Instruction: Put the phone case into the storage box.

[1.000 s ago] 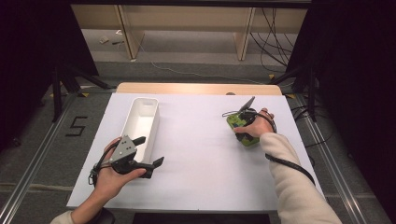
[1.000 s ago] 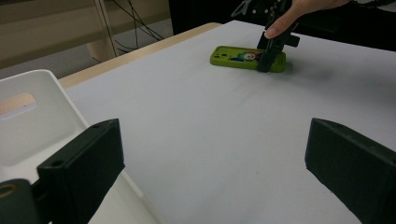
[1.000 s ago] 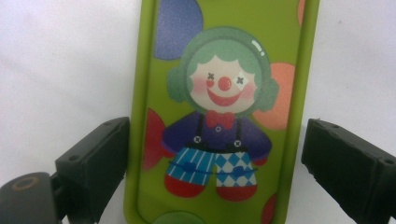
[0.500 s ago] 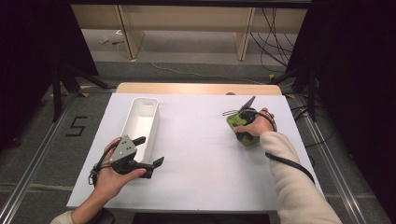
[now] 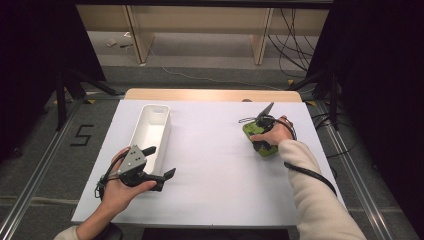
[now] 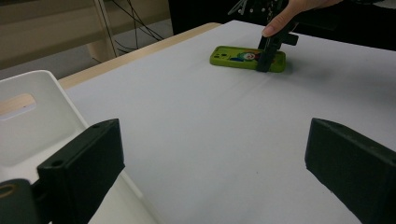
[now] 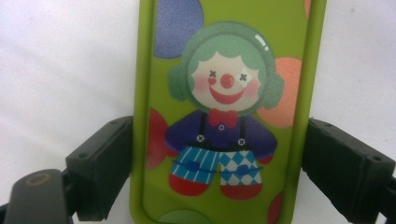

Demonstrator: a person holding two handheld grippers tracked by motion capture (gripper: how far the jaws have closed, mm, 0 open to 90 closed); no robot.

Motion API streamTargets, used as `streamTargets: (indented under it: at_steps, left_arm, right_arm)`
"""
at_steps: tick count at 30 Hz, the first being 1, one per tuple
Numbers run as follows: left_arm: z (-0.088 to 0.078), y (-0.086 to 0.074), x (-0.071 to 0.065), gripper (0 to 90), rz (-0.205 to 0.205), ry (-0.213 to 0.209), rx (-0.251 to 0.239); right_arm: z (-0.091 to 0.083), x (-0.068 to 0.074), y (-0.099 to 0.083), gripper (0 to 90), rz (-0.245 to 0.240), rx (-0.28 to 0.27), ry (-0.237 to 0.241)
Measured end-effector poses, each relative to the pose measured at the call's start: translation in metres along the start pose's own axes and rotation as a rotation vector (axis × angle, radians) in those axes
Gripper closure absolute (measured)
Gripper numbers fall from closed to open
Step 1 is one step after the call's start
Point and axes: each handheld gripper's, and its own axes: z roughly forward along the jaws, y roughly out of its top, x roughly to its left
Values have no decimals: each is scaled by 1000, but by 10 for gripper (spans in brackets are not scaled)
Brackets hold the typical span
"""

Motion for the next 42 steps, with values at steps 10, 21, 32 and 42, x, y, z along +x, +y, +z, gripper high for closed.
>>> streamTargets:
  at_steps: [10,21,32,42]
  left_arm:
    - [0,0,0,37,-1,-1,0]
    - [0,0,0,38,0,1,0]
    - [0,0,0,38,0,1,0]
    - [0,0,0,38,0,1,-1]
  right_arm:
    - [0,-1,0,149,10,2,2]
    - [0,-1,0,156,18,5,3]
    - [0,-1,0,161,19,5,2]
    - [-1,0,0,166,24,5,-3]
